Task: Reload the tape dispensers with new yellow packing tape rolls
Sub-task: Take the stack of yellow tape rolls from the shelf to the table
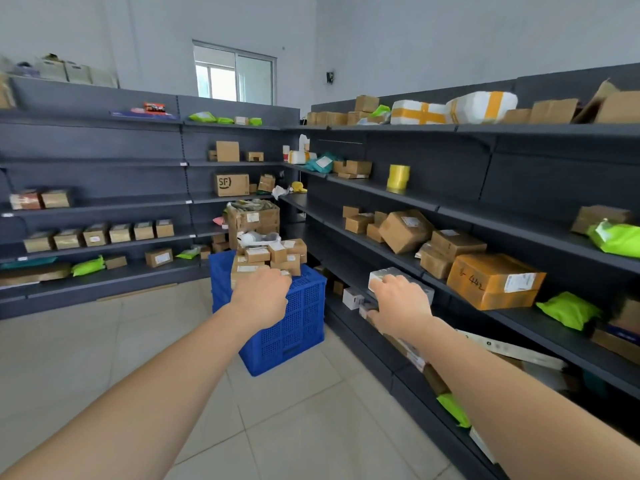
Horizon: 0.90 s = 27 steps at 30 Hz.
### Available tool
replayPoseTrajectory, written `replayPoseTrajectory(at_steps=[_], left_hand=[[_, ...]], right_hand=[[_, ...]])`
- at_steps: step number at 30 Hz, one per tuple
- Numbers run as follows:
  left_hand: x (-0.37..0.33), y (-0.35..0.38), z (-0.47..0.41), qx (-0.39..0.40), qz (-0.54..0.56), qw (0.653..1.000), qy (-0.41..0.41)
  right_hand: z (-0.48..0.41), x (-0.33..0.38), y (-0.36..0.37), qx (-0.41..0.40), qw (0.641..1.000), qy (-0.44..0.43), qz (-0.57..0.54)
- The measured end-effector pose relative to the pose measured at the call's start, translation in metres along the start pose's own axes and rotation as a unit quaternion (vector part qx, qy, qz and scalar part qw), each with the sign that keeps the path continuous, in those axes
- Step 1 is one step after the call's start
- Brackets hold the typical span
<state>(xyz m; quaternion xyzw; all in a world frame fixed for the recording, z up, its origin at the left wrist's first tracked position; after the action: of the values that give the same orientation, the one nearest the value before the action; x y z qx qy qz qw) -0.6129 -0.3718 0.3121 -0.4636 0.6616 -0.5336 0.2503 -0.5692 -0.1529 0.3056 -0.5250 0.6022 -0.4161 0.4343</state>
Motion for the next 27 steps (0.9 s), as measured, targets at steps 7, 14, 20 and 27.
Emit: replayPoseTrajectory(at_steps=[7,14,20,27], left_hand=[[0.027,0.041,-0.106,-0.005,0.01,1.0,0.029],[0.061,0.077,-0.225,-0.019,0.031,0.998,0.056],[0.086,0.106,-0.329,-0.044,0.052,0.994,0.09],[0.087,0.139,-0.447,-0.063,0.062,0.991,0.103]], right_hand=[[-0.096,-0.016,0.032,0.014,1.0,0.01,0.02],[-0.207,-0.036,0.061,0.013,0.997,0.062,0.038],[-0.3,-0.048,0.071,-0.007,0.995,0.09,0.041],[-0.397,-0.086,0.083,-0.016,0.99,0.116,0.076]])
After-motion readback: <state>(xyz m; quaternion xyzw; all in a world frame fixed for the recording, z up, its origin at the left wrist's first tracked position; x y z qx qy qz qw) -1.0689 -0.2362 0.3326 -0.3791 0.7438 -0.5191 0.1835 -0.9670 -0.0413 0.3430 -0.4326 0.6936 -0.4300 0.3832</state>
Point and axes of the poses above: each hand's wrist, its own z-axis away from the middle knuckle, its own y-axis out of the palm, x = y × z, the point moved 4 cm from there along -z, towards the middle knuckle, and after that the axes turned 4 degrees about y, right-handed, at the moved point
